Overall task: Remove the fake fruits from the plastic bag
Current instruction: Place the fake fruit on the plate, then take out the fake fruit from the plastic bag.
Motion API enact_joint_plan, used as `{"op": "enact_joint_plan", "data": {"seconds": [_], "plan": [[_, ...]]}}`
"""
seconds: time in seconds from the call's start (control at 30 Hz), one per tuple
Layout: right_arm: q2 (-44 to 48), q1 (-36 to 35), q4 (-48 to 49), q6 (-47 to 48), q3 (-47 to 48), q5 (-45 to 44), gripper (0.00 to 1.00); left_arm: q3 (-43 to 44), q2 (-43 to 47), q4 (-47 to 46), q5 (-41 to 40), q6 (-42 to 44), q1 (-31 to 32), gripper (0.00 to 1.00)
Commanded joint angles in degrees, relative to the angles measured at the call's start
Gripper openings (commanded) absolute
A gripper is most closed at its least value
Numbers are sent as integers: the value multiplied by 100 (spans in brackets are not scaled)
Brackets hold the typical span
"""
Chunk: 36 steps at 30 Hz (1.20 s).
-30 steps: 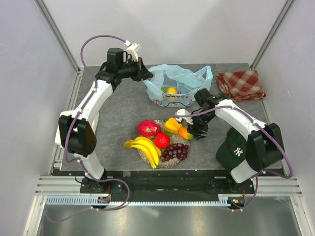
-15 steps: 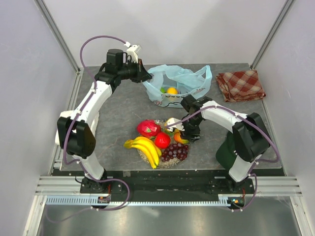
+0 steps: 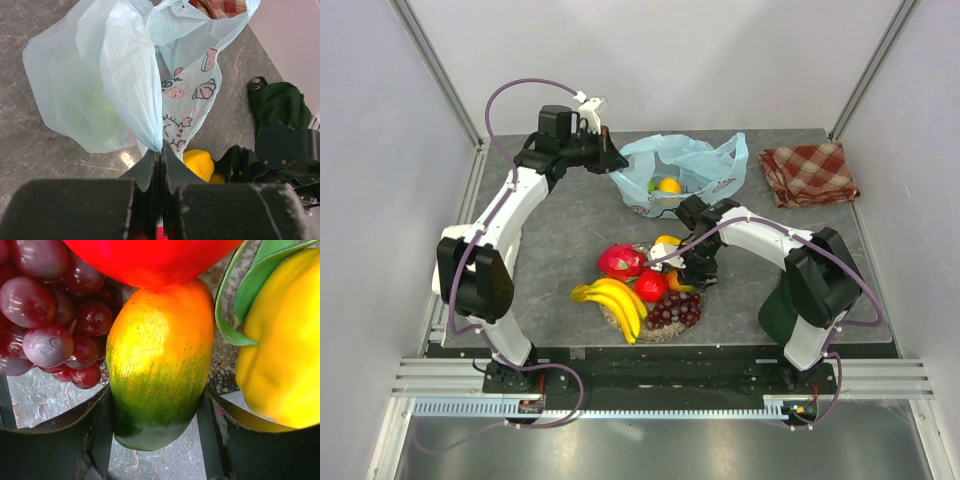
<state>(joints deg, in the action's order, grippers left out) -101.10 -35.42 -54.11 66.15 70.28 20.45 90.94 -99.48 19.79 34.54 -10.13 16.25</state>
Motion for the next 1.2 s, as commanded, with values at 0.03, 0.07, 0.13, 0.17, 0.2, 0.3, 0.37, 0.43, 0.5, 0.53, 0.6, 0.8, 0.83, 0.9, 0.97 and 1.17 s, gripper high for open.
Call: {"op": "enact_joint_plan", "data": {"seconds": [0.03,0.07,0.13,0.17,0.2,0.3,0.37,0.43,0.5,0.53,0.6,0.8,0.83,0.9,0.97,1.17], "plan": [[2,-44,85,-129,82,-5,48,21,298,-63,26,204,27,2],[55,-44,76,-146,82,-23,56,38,289,-81,35,196,27,2],[134,-44,84,-146,65,-23,80,47,289,-89,44,196,27,2],[221,-44,76,-164,73,-15,98,47,289,-89,52,196,27,2],[257,-35,67,-164,91,3,98,47,272,-89,52,196,27,2],[398,-44,41,-173,178,82,98,56,254,-98,61,196,27,2],[442,-35,-82,-234,292,100,98,56,245,-89,61,213,27,2],[468,-35,-292,-296,530,91,98,64,227,-89,79,213,36,2],[556,-35,-460,-296,723,65,98,91,210,-90,87,213,27,2],[661,-44,-652,-270,776,65,98,117,166,-89,105,213,36,2],[775,-44,-994,-199,925,38,98,152,140,-98,123,205,36,2],[1101,411,-1138,-479,1600,-139,98,135,113,-98,254,90,36,2],[1014,535,-1041,-846,1768,-50,98,74,139,-107,281,47,36,2],[830,929,-561,-1531,2363,317,98,-32,236,-98,298,-24,45,2],[382,1185,-242,-2609,2796,660,98,-234,341,-98,342,-129,45,2],[-1085,1450,1085,-4249,4000,680,87,-673,596,-20,281,19,45,2]]}}
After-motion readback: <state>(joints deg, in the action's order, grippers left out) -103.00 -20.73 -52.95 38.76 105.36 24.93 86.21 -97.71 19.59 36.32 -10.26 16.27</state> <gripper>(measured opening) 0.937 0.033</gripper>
